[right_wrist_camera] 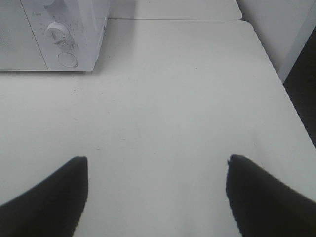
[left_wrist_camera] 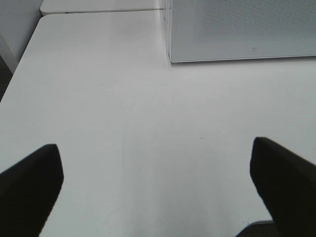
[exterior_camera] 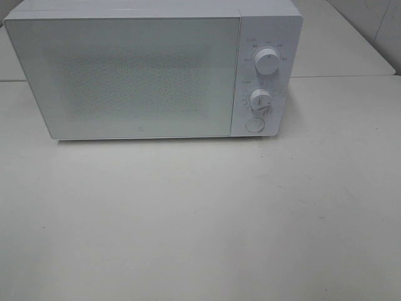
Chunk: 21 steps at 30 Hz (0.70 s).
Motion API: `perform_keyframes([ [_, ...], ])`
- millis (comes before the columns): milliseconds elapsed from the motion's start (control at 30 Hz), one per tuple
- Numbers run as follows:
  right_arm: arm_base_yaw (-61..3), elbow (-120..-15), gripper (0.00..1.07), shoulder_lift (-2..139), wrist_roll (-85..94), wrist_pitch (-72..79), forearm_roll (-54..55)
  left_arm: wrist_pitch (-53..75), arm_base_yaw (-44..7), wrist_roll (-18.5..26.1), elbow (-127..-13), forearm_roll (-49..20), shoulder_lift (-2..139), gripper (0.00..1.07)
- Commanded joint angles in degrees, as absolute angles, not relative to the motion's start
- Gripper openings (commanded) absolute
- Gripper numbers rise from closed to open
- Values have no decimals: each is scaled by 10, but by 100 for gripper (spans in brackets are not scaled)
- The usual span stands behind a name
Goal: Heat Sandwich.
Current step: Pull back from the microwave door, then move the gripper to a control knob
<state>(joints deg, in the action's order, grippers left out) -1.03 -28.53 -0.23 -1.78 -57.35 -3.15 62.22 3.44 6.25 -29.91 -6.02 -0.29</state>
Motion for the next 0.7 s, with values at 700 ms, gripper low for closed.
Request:
perform_keyframes([
  [700,-8,-327,75,62,-20,-516,-30,615,37,64,-297,-64,-15,98],
])
